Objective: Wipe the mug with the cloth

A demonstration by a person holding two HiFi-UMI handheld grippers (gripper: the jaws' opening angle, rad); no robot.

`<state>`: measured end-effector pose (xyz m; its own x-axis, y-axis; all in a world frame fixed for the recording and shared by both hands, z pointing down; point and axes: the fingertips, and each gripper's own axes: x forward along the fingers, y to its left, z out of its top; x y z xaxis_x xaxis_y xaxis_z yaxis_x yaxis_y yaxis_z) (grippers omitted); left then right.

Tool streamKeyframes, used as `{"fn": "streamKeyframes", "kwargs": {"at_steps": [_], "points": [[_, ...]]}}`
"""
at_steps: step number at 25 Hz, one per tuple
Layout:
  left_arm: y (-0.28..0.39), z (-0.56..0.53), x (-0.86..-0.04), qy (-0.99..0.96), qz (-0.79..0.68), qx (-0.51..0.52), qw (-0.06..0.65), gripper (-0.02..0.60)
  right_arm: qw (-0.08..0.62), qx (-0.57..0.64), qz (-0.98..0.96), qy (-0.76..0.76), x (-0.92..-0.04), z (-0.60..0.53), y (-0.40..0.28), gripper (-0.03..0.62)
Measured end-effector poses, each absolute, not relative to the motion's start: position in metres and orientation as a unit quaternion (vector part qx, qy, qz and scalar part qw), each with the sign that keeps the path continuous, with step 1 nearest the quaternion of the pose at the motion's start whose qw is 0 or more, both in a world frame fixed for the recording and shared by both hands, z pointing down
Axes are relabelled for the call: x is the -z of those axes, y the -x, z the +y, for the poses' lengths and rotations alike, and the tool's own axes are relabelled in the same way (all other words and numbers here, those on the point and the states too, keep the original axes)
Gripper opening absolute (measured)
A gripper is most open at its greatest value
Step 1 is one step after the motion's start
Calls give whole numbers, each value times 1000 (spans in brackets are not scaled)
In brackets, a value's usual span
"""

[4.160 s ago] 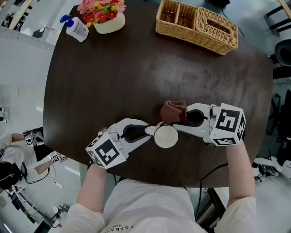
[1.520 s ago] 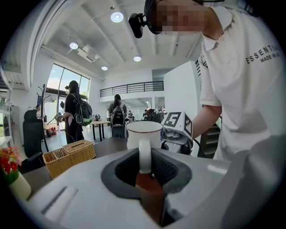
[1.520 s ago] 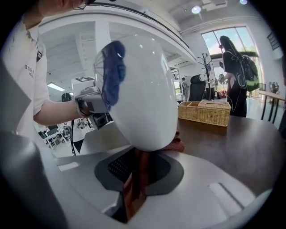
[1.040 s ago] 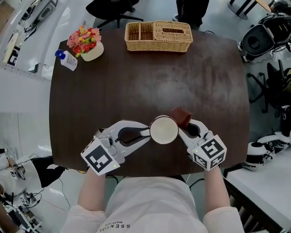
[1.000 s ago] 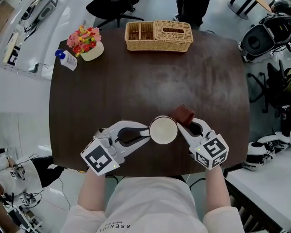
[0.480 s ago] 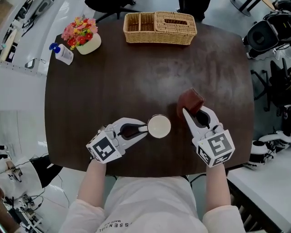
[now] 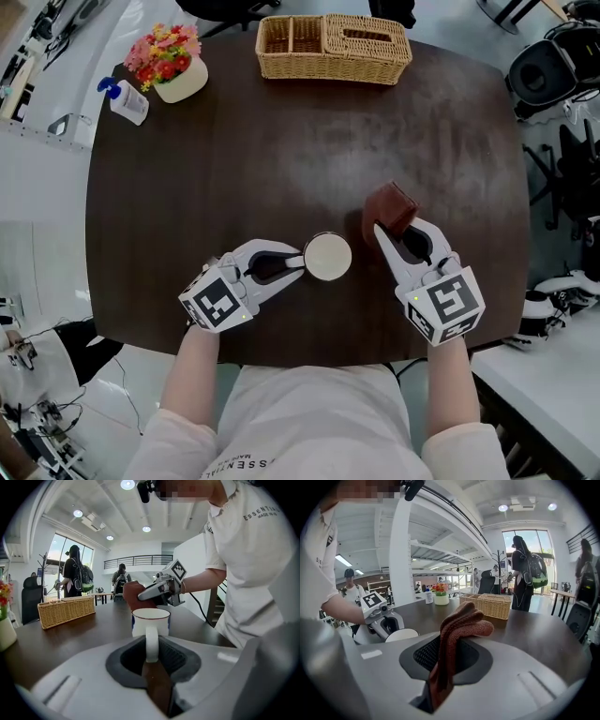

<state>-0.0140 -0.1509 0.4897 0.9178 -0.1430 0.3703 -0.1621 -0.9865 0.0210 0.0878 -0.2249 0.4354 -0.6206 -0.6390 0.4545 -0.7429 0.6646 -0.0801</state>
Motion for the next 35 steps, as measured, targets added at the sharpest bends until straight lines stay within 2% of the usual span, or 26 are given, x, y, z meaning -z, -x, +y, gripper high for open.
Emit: {"fn": "streamKeyframes", "kwargs": {"at_steps": [4, 9, 14, 15, 19, 22, 30, 35], "points": [[16, -155, -490, -979, -86, -187, 12, 79, 204, -136, -888, -388, -440, -222, -87, 84], [20, -159, -467, -982, -102, -156, 14, 154, 204, -150, -881, -399, -438, -218, -89, 84], [29, -158, -421, -983, -138, -120, 11, 152, 199, -160, -874, -414, -417, -206, -92, 84], [32, -159, -411, -982, -152, -107, 18, 145, 197, -159, -872, -419, -411, -203, -92, 83], [38, -158, -383, -975, -203, -89, 27, 2, 182, -147, -862, -450, -390, -192, -92, 84], [36, -151, -366, -969, -223, -105, -7, 1, 168, -136, -856, -469, -376, -177, -90, 84], [42, -107, -301, -941, -329, -69, 24, 0, 122, -96, -863, -480, -336, -109, -91, 83], [25, -40, -291, -931, -359, -62, 30, 0, 103, -62, -881, -458, -309, -40, -99, 83]]}}
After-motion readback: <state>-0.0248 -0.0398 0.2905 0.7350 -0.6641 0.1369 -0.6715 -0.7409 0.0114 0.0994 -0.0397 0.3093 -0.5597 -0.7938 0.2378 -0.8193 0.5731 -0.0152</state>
